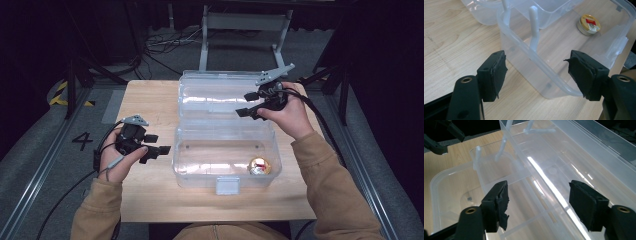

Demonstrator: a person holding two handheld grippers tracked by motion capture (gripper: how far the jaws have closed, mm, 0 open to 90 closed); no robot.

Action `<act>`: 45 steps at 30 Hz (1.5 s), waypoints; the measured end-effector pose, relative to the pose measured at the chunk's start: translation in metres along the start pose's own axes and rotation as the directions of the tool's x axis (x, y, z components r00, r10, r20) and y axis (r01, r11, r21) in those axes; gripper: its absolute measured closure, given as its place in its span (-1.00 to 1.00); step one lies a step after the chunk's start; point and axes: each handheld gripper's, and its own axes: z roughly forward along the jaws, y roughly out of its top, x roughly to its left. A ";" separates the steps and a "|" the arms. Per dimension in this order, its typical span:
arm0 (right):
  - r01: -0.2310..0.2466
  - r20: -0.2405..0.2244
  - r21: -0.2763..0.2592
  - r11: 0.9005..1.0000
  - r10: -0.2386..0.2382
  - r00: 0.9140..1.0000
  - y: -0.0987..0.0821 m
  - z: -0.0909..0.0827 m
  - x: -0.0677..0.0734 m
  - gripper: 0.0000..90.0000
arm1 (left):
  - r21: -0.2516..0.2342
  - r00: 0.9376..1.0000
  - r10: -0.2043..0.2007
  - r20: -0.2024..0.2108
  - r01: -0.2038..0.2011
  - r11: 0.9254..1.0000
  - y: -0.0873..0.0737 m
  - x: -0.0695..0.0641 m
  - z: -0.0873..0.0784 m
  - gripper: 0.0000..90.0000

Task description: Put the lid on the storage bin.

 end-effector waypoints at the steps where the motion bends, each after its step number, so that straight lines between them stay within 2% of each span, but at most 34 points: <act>1: 0.005 -0.007 0.000 1.000 -0.005 1.000 0.000 0.003 -0.002 -0.22 | 0.001 1.000 0.005 0.002 -0.005 1.000 0.000 -0.001 0.001 -0.30; 4: 0.000 -0.029 0.008 1.000 0.001 1.000 0.001 0.012 -0.007 -0.12 | 0.007 1.000 0.014 0.012 -0.014 1.000 0.002 -0.004 0.003 -0.30; 8: 0.011 -0.063 0.050 0.999 -0.008 0.998 0.001 0.024 -0.013 0.09 | 0.023 0.999 0.028 0.027 -0.029 0.999 0.002 -0.005 0.007 -0.30; 9: 0.011 -0.063 0.050 0.999 -0.008 0.998 0.001 0.024 -0.013 0.09 | 0.023 0.999 0.028 0.027 -0.029 0.999 0.002 -0.005 0.007 -0.30; 11: 0.011 -0.080 0.083 0.996 -0.004 0.997 0.000 0.029 -0.015 0.17 | 0.031 0.999 0.033 0.036 -0.034 0.999 0.002 -0.006 0.011 -0.30; 14: 0.019 -0.078 0.084 0.996 -0.012 0.997 0.001 0.029 -0.015 0.19 | 0.036 0.998 0.044 0.048 -0.045 0.998 0.004 -0.009 0.014 -0.30; 18: 0.059 -0.048 0.097 0.994 -0.055 0.997 0.002 0.029 -0.013 0.45 | 0.053 0.995 0.064 0.072 -0.068 0.996 0.005 -0.015 0.020 -0.30; 20: 0.060 -0.026 0.096 0.994 -0.058 0.998 0.002 0.028 -0.013 0.58 | 0.060 0.994 0.076 0.082 -0.081 0.995 0.007 -0.018 0.022 -0.30; 24: 0.036 -0.044 0.093 0.995 -0.032 0.999 0.001 0.028 -0.016 0.68 | 0.075 0.987 0.107 0.117 -0.117 0.990 0.009 -0.028 0.029 -0.30; 30: 0.020 -0.066 0.083 0.996 -0.015 0.998 -0.001 0.027 -0.020 0.72 | 0.103 0.976 0.160 0.150 -0.176 0.979 0.013 -0.041 0.037 -0.30; 33: 0.015 -0.069 0.077 0.997 -0.009 0.998 -0.002 0.027 -0.020 0.73 | 0.118 0.971 0.177 0.162 -0.197 0.973 0.013 -0.046 0.042 -0.30; 34: 0.014 -0.070 0.076 0.997 -0.008 0.998 -0.002 0.027 -0.020 0.73 | 0.118 0.971 0.177 0.162 -0.197 0.973 0.013 -0.046 0.042 -0.30; 36: 0.009 -0.069 0.076 0.997 -0.004 0.998 -0.003 0.027 -0.020 0.73 | 0.138 0.965 0.192 0.180 -0.218 0.966 0.014 -0.051 0.047 -0.30; 37: 0.007 -0.069 0.074 0.997 -0.002 0.998 -0.003 0.027 -0.020 0.73 | 0.138 0.965 0.192 0.180 -0.218 0.966 0.014 -0.051 0.047 -0.30; 39: 0.007 -0.068 0.073 0.997 -0.002 0.998 -0.003 0.027 -0.020 0.73 | 0.156 0.960 0.204 0.192 -0.235 0.959 0.013 -0.054 0.052 -0.30; 42: 0.002 -0.067 0.067 0.998 0.003 0.998 -0.004 0.027 -0.019 0.72 | 0.192 0.953 0.226 0.202 -0.265 0.945 0.012 -0.058 0.057 -0.29; 43: 0.000 -0.067 0.065 0.998 0.004 0.998 -0.004 0.027 -0.020 0.72 | 0.198 0.951 0.232 0.206 -0.273 0.941 0.012 -0.059 0.059 -0.29; 44: 0.000 -0.067 0.065 0.998 0.004 0.998 -0.004 0.027 -0.020 0.72 | 0.198 0.951 0.232 0.206 -0.273 0.941 0.012 -0.059 0.059 -0.29; 45: 0.000 -0.067 0.064 0.998 0.004 0.998 -0.004 0.027 -0.020 0.72 | 0.209 0.947 0.240 0.213 -0.284 0.936 0.012 -0.060 0.060 -0.29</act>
